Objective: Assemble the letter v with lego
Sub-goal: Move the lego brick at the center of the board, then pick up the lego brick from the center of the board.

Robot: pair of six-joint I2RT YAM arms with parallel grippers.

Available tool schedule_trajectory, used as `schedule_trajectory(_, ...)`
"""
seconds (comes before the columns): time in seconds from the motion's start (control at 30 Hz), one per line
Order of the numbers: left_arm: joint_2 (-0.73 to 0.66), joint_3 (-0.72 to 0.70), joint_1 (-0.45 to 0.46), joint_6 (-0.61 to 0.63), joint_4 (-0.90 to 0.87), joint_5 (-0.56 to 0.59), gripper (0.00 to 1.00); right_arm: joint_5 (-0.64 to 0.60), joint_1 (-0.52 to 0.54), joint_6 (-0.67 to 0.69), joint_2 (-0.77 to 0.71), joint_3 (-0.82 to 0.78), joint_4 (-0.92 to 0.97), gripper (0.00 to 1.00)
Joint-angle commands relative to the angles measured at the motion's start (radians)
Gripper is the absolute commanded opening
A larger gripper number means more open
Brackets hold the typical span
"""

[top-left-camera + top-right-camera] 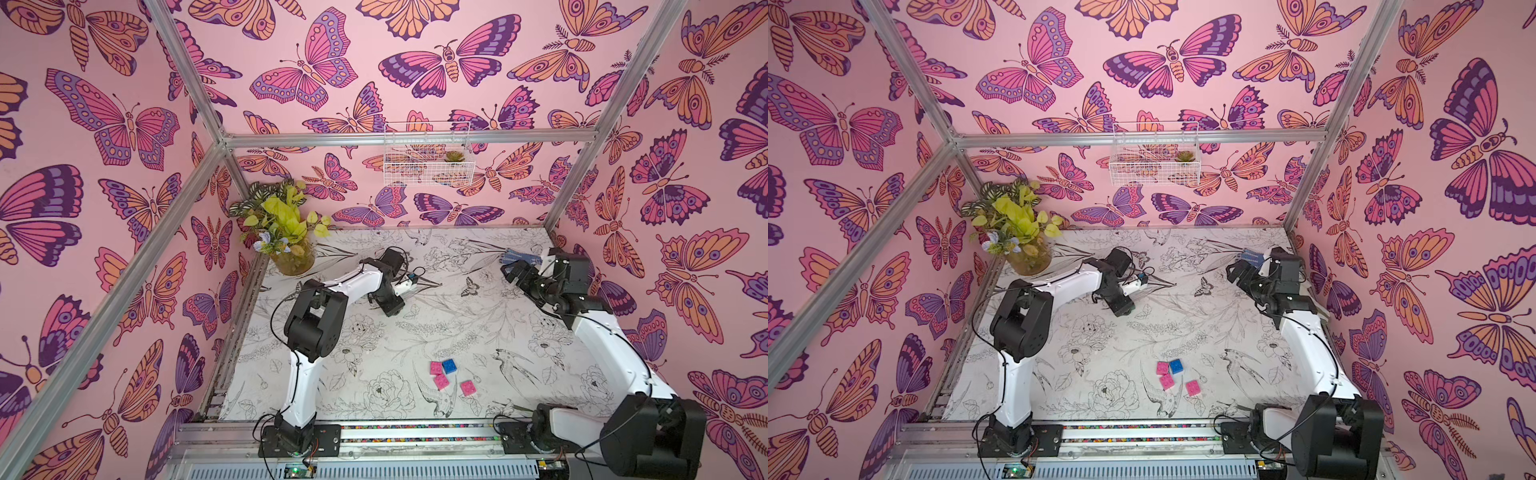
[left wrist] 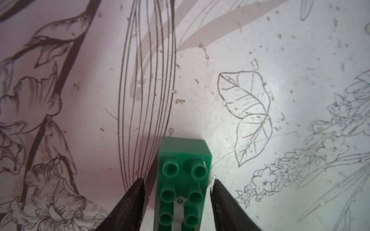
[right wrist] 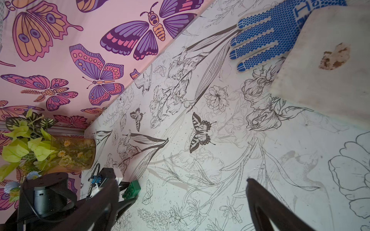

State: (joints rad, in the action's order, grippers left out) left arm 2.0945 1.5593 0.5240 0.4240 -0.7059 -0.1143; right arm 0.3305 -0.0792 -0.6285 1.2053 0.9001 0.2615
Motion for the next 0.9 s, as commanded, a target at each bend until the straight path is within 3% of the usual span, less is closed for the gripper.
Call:
schedule_trajectory(0.0, -0.126, 0.026, 0.001, -0.099, -0.009, 0.027, 0.57, 0.01, -0.005, 0.01, -0.012, -0.007, -0.013, 0.99)
schedule_trajectory(0.1, -0.256, -0.015, 0.009, -0.221, 0.001, 0.037, 0.64, -0.001, -0.001, 0.05, -0.011, 0.019, 0.048, 0.99)
schedule_trajectory(0.13, -0.303, -0.04, 0.017, -0.257, 0.004, 0.033, 0.78, 0.002, -0.001, 0.063, 0.0, 0.032, 0.073, 0.99)
schedule_trajectory(0.2, -0.394, -0.102, 0.055, -0.312, 0.017, 0.049, 0.82, 0.011, 0.002, 0.071, 0.023, 0.045, 0.102, 0.99)
schedule_trajectory(0.37, -0.569, -0.287, 0.256, -0.474, 0.069, 0.158, 0.78, 0.008, 0.027, 0.071, 0.075, 0.055, 0.144, 0.99)
schedule_trajectory(0.47, -0.629, -0.398, 0.383, -0.563, 0.111, 0.159, 0.77, -0.016, 0.03, 0.082, 0.083, 0.062, 0.177, 1.0)
schedule_trajectory(0.7, -0.631, -0.544, 0.618, -0.906, 0.146, 0.338, 0.77, -0.093, 0.029, 0.098, 0.087, 0.093, 0.234, 0.98)
schedule_trajectory(0.87, -0.5, -0.491, 0.78, -1.152, 0.153, 0.501, 0.76, -0.094, 0.03, 0.087, 0.105, 0.112, 0.25, 0.97)
